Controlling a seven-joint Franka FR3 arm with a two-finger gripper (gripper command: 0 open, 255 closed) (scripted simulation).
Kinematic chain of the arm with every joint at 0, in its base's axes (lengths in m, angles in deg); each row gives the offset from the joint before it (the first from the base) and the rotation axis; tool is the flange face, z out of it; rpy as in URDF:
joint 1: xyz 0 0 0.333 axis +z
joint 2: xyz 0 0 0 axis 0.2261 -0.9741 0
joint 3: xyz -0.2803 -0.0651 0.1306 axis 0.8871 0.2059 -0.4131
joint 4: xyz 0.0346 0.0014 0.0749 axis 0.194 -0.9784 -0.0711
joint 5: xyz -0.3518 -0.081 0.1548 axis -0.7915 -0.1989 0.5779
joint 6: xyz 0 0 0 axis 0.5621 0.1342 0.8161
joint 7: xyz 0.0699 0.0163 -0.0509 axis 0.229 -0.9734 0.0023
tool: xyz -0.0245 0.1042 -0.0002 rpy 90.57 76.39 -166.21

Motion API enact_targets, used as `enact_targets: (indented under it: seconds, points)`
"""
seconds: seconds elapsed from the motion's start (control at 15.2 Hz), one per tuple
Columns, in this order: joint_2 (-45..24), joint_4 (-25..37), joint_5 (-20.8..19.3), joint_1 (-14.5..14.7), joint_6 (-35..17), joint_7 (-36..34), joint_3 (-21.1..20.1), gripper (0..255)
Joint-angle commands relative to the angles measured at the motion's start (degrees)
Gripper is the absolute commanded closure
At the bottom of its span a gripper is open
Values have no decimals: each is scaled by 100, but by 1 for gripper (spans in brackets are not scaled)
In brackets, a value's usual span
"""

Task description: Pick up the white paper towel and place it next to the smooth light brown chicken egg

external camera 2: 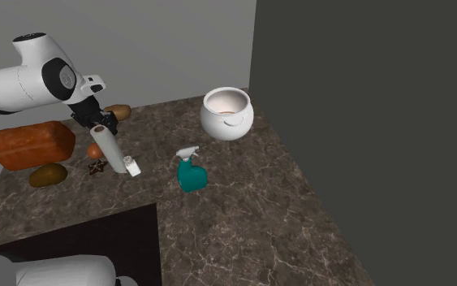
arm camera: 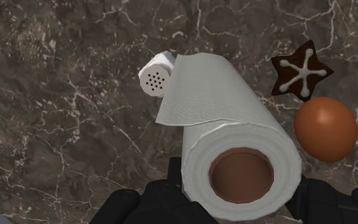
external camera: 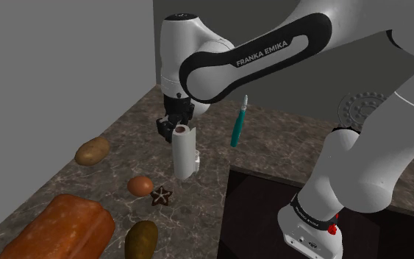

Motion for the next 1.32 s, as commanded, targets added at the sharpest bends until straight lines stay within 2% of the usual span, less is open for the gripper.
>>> enact_targets:
  seconds: [0.0,0.07,0.13,0.46,0.73,1.25]
  points:
    - [-1,-2,0,0,-3,-1,0,255]
    - [-1,-2,0,0,-3,-1,0,255]
    - [-1,-2,0,0,-3,-1,0,0]
    - [-1,-2,0,0,-3,-1,0,0]
    - [288,450,64,25,735,41,-10,0]
    - [288,450,64,25,735,41,-10,0]
